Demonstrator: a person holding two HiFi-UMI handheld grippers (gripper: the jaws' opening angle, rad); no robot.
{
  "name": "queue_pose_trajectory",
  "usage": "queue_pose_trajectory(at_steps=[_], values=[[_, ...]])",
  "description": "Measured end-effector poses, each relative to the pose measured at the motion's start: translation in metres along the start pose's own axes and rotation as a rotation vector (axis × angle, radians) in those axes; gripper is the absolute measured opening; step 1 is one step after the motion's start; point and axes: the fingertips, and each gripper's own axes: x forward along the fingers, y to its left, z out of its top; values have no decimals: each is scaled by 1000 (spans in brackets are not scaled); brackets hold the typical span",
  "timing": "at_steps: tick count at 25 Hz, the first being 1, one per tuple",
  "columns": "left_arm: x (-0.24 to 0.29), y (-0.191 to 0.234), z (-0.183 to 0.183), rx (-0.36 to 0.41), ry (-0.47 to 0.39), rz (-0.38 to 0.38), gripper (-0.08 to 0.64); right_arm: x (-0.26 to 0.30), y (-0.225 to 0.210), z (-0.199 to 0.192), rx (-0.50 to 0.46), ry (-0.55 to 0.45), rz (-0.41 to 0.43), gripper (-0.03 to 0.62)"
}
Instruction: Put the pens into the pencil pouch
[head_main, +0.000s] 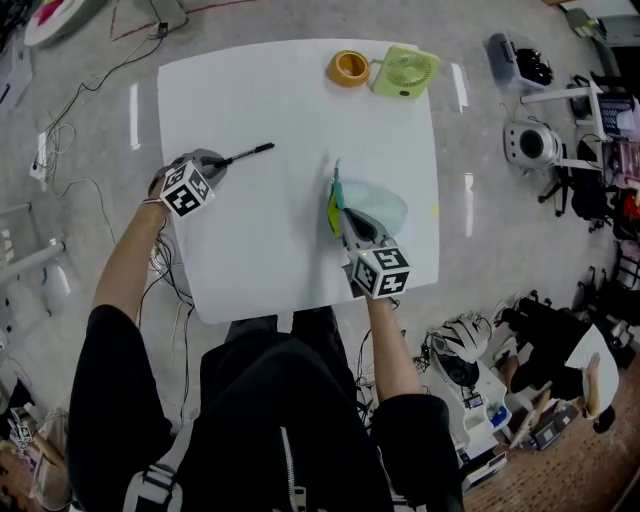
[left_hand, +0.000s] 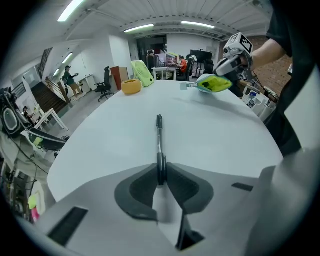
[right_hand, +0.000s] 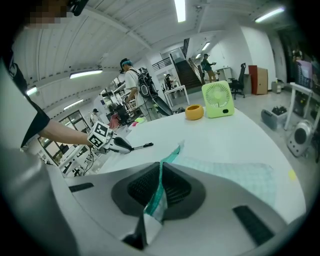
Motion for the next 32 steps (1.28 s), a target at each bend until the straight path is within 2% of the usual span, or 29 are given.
queue_pose_trajectory(at_steps=[7, 19, 32], values=[[-2, 1, 3, -31, -16, 10, 72, 3, -2, 1, 6, -2, -5, 28], [-40, -1, 33, 29, -87, 38, 72, 5, -4, 1, 0, -9, -9, 28], [-39, -60, 64, 108, -107, -90, 72, 2, -3, 7, -5, -18, 1, 27]])
